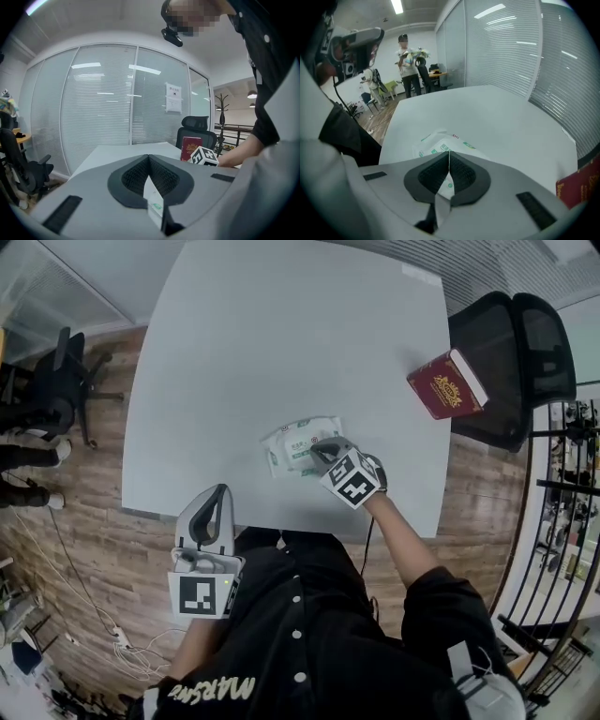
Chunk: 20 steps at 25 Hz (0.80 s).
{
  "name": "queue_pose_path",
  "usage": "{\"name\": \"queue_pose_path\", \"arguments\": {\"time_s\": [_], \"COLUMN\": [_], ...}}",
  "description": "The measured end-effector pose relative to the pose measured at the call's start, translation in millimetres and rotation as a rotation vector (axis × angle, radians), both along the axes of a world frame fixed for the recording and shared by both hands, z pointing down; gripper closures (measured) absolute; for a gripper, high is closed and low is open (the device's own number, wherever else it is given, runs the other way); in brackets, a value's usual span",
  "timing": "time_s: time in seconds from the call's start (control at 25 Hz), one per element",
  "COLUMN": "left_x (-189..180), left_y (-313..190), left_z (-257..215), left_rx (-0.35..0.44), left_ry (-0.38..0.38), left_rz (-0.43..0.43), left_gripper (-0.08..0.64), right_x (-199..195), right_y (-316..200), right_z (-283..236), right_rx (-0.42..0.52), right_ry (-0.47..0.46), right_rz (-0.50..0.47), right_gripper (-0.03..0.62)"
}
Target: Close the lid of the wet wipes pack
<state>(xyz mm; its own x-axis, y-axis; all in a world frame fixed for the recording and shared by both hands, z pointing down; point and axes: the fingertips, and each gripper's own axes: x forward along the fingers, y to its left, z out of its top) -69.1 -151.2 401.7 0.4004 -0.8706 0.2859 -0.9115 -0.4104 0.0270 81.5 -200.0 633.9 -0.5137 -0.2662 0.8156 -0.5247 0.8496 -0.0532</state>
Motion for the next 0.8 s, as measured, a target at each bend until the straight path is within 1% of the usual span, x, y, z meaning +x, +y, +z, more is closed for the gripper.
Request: {"name": "queue_pose_path", "arguments": {"time_s": [0.16,0.32,0.52,0.72,0.8], "left_x": [8.8,18.5,27.3,29.3,29.4], "left_y": [-5.9,-12.2,-21.1,-32.3,-38.0], "left_z": [-10.4,-17.9,-26.2,-42.8,-51.0], "left_rx": [0.033,0.06,0.096,0.144,0.166], "left_ry": [0.017,0.03,0.043,0.049,0.053], "left_rz": [0.037,0.076,0.111,0.131,0.135], "left_gripper": [0.554,0.554,0.554,0.554,0.554], "right_x": [11.3,26.3,45.8,76.3,87.5], "right_y": [-11.4,-18.5,-16.2,-9.7,-5.0], "right_z": [-50.2,-103.7,-167.0,-224.0,-246.2], "right_rx": [0.066,0.175,0.29,0.407,0.45], "right_ry": [-0.137,-0.271,-0.397,-0.496,-0.553], "right_rz": [0.128,0.213,0.309,0.457,0.494], "right_gripper": [0.561,0.561,0.561,0.561,0.561]}}
